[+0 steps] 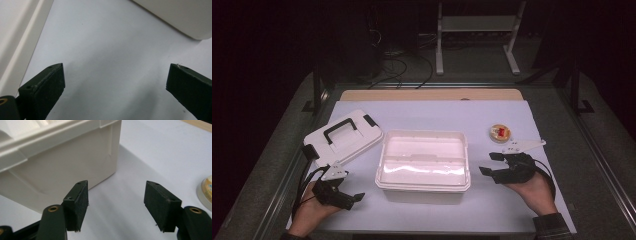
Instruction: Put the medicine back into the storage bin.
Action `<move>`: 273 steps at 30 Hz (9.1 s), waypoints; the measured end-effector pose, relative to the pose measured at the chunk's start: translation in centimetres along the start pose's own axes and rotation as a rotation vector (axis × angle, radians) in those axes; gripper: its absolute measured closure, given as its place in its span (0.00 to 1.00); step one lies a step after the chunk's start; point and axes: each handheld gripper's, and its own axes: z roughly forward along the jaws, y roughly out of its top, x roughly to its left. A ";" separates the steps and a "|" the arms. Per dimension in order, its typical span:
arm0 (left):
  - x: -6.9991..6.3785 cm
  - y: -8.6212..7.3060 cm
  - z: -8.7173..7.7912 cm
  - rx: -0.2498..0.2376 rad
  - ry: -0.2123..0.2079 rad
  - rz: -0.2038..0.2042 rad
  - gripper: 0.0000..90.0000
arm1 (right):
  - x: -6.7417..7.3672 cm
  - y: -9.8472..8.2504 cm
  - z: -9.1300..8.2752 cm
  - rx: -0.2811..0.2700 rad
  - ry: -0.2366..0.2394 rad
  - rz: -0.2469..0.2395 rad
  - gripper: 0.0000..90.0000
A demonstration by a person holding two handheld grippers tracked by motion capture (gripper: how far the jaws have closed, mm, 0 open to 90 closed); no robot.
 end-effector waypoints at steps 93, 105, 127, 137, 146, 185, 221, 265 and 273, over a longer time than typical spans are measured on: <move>0.1 -1.4 0.7 -0.042 -0.020 0.007 0.00 | 9.1 17.1 10.5 0.488 0.332 -0.514 0.94; 0.1 -1.4 0.7 -0.042 -0.021 0.006 0.00 | 8.9 17.2 10.6 0.488 0.372 -0.520 0.99; 0.1 -1.4 0.7 -0.041 -0.021 0.007 0.00 | 8.3 18.6 7.8 0.401 0.364 -0.514 0.99; 0.1 -1.4 0.7 -0.043 -0.020 0.007 0.00 | 6.9 18.8 5.4 0.368 0.318 -0.480 0.99; 0.1 -1.4 0.7 -0.042 -0.021 0.005 0.00 | 5.6 18.5 3.4 0.350 0.278 -0.450 0.99; 0.1 -1.4 0.6 -0.044 -0.019 0.008 0.00 | -2.8 10.9 -5.9 0.334 0.040 -0.168 0.99; 0.1 -1.4 0.7 -0.044 -0.020 0.008 0.00 | -4.7 -3.1 -3.1 0.405 0.005 0.036 0.99; 0.1 -1.4 0.7 -0.043 -0.021 0.008 0.00 | -6.3 0.8 -1.7 0.384 -0.143 0.042 0.40; 0.1 -1.4 0.7 -0.045 -0.020 0.007 0.00 | -7.9 3.9 -0.8 0.391 -0.192 0.056 0.29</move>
